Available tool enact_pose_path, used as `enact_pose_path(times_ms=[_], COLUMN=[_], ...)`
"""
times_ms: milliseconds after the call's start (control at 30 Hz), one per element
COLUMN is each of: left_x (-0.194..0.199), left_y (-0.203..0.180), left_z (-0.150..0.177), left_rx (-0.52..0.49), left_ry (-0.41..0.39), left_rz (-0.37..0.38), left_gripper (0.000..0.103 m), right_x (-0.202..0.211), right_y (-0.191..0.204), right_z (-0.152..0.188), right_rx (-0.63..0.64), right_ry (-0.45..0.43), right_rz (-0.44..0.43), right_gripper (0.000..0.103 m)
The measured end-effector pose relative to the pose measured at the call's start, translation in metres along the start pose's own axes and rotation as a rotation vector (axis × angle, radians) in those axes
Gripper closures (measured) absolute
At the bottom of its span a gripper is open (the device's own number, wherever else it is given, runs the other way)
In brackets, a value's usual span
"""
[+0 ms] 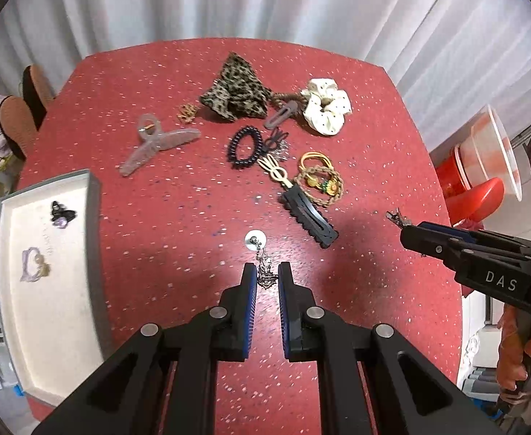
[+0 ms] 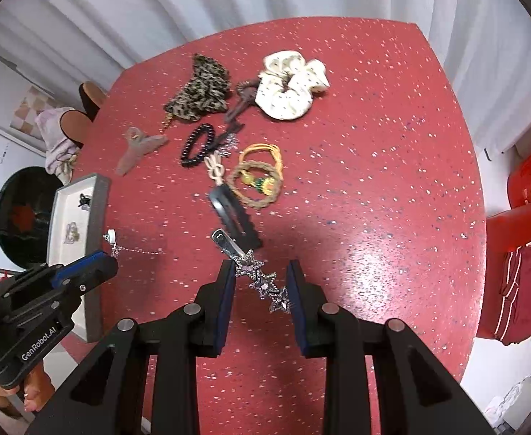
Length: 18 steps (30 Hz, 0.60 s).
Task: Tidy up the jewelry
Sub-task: 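Carry the silver charm and star barrette toward the white tray with both grippers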
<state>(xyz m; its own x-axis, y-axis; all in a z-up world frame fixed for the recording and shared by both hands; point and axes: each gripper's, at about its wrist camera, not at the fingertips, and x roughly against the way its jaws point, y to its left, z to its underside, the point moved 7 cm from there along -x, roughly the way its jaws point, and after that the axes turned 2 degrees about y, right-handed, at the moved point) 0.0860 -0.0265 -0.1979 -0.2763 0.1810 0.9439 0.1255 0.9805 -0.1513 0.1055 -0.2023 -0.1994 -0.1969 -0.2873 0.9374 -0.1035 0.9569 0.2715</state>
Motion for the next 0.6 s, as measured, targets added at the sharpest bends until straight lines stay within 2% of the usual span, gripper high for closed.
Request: enact_pose_path(times_ms=[300,600], left_x=[0.037,0.071], left_y=[0.034,0.081], left_z=[0.009,0.018], left_rx=[0.05,0.113], left_ry=[-0.037,-0.079], left_rz=[-0.012,-0.038], left_gripper=[0.09,0.09], right_x=[0.019,0.028], right_y=[0.045,0.106], right_z=[-0.006,-0.012], right_rx=[0.055,0.136], right_ry=[-0.017,-0.027], right_rz=[0.002,-0.013], right_gripper=[0.072,0.072])
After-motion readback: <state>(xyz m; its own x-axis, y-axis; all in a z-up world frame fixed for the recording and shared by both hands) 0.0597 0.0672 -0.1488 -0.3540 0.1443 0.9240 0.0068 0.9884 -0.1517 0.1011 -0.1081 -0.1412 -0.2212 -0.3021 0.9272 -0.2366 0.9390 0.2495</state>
